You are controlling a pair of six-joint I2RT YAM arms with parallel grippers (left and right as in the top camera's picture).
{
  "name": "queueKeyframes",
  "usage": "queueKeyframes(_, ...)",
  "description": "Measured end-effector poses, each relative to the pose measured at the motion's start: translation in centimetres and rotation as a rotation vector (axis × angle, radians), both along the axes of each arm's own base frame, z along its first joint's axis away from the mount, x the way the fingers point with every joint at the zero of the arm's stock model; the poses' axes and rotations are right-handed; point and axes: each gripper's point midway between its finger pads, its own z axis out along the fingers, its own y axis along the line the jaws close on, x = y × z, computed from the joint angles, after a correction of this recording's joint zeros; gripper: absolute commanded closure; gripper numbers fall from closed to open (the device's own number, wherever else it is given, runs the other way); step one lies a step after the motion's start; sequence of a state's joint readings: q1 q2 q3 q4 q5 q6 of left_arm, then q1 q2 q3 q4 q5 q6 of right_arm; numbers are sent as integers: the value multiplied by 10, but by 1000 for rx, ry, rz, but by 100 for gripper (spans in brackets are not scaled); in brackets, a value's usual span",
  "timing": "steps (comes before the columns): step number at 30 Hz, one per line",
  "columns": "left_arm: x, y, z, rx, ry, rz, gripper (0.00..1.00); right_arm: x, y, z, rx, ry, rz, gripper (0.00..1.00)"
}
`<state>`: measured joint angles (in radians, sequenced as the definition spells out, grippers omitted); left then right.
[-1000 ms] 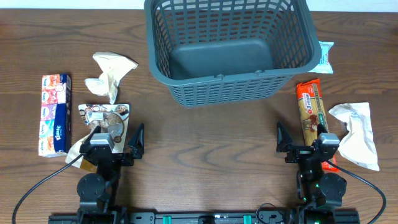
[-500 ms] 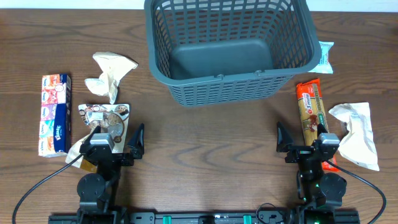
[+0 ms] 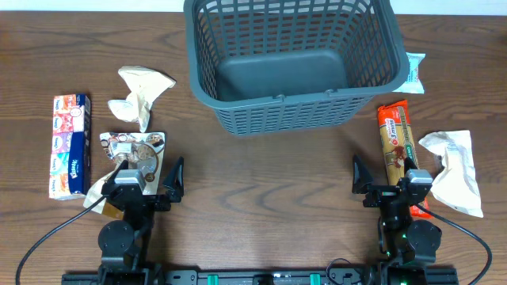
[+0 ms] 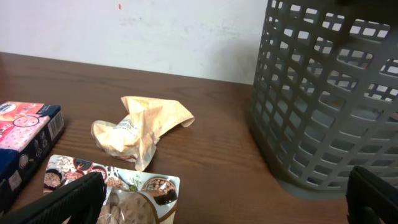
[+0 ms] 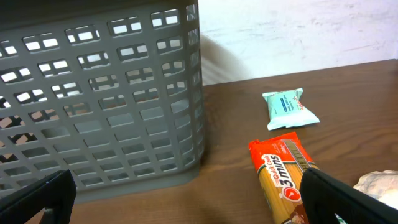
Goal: Pack container
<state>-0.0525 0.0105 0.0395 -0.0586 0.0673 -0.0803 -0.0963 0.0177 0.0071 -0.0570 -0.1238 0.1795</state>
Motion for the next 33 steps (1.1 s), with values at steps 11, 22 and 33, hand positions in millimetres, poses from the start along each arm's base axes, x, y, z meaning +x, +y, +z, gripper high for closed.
queueKeyframes(11, 0, 0, 0, 0, 0, 0, 1, 0, 0, 0, 0, 0, 0, 1)
queueKeyframes(22, 0, -5, 1, -19, -2, -24, 1, 0, 8, 28, -11, -114, 46, 1)
queueKeyframes(33, -9, -11, 56, -87, 31, -54, 1, -28, 42, 118, -11, -272, 239, 1)
